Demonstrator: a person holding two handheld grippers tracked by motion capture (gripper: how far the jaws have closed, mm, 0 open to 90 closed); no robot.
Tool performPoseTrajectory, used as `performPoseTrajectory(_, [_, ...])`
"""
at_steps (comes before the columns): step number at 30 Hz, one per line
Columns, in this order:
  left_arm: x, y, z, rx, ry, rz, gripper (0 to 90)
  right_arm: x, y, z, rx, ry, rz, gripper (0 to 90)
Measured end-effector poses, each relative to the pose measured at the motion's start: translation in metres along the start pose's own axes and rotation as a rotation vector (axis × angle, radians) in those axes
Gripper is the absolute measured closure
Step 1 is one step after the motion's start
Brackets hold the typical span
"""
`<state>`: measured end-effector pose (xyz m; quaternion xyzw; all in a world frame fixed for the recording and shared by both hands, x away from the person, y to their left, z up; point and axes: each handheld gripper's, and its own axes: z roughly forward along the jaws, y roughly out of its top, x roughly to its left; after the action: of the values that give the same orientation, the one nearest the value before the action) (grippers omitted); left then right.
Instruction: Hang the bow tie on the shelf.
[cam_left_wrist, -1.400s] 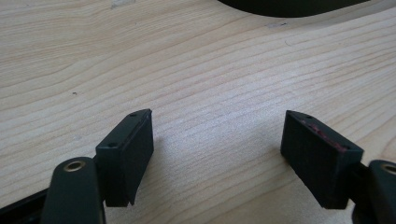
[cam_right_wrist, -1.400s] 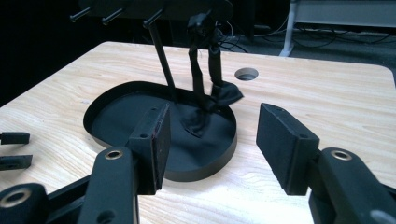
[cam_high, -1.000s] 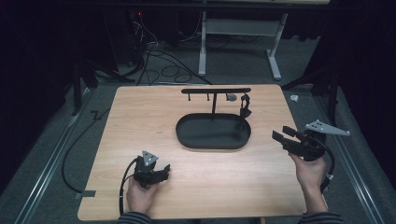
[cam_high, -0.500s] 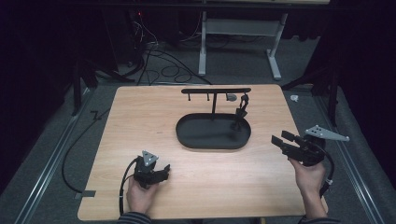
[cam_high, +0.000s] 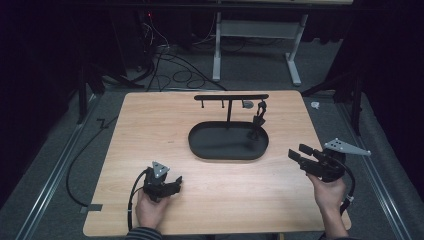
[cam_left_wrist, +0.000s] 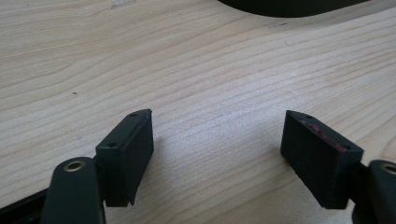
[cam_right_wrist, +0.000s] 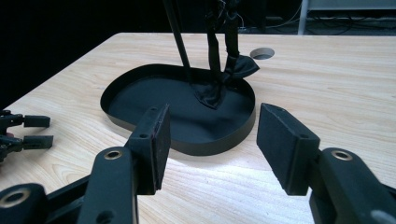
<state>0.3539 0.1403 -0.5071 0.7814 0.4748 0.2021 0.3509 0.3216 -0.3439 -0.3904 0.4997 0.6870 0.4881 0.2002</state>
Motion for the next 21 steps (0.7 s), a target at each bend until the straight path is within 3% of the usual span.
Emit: performPoseTrajectory(21, [0.000, 0.000, 0.000, 0.000, 0.000, 0.000, 25.9, 0.002, -0.018, 0.006, 0.017, 0.017, 0.026, 46.2])
